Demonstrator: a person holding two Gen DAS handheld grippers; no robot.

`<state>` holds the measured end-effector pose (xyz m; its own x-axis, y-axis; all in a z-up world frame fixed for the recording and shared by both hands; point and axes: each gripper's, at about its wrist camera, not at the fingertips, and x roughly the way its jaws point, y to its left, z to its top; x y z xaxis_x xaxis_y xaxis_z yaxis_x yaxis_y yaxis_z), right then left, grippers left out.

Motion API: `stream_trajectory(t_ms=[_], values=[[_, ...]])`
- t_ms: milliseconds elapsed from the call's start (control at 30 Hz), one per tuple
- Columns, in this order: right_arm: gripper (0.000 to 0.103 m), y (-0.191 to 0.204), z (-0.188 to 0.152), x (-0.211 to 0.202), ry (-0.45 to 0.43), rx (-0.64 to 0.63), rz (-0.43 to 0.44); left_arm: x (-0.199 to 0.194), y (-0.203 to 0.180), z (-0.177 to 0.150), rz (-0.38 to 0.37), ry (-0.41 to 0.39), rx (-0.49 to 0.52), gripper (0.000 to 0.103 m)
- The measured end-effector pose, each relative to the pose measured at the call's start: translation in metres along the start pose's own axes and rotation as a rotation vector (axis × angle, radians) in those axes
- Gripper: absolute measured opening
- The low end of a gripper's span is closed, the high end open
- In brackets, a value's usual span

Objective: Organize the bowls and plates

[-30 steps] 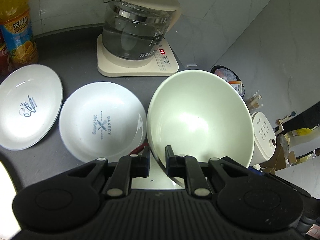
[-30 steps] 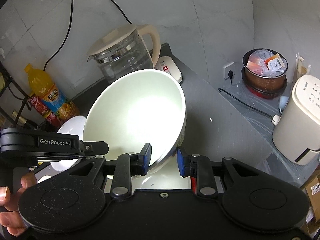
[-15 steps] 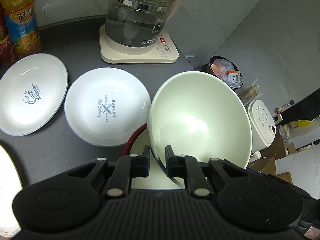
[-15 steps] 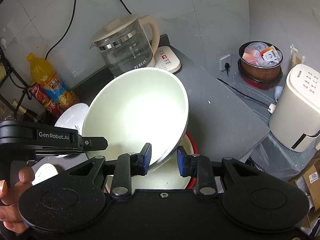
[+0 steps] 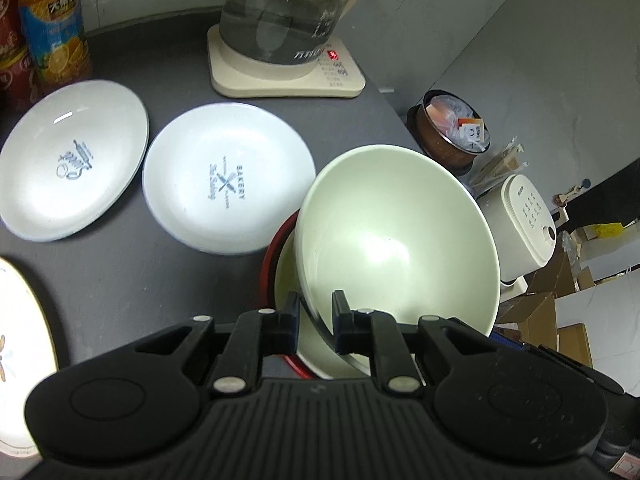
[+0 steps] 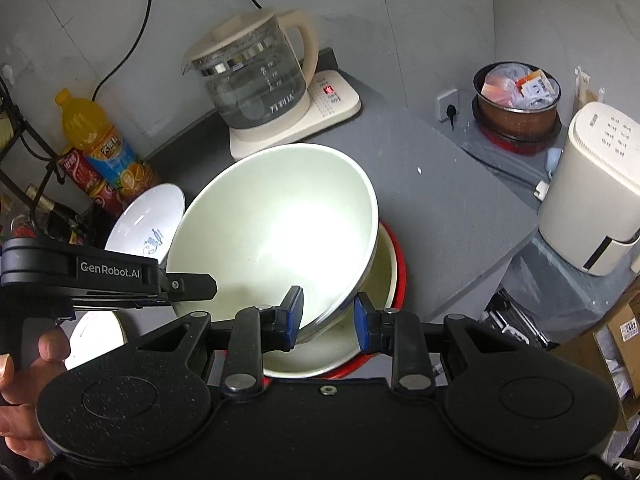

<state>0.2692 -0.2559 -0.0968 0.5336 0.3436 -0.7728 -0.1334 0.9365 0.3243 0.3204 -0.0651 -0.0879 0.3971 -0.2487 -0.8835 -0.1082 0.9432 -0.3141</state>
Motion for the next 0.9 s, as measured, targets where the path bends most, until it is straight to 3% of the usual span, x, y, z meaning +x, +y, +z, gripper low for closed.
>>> stream_trajectory(t_ms=[600, 733, 900], values=[[0.035, -0.002, -0.002, 0.007, 0.051, 0.021, -0.035, 0.007, 0.002, -0.004, 0.004, 0.04, 0.029, 0.017], [0.045, 0.003, 0.001, 0.0, 0.028, -0.002, -0.044, 0.001, 0.001, -0.001, -0.003, 0.034, 0.037, 0.018], [0.043, 0.003, 0.004, -0.009, -0.013, -0.007, -0.065, -0.008, 0.006, -0.001, -0.001, 0.013, 0.041, 0.027]])
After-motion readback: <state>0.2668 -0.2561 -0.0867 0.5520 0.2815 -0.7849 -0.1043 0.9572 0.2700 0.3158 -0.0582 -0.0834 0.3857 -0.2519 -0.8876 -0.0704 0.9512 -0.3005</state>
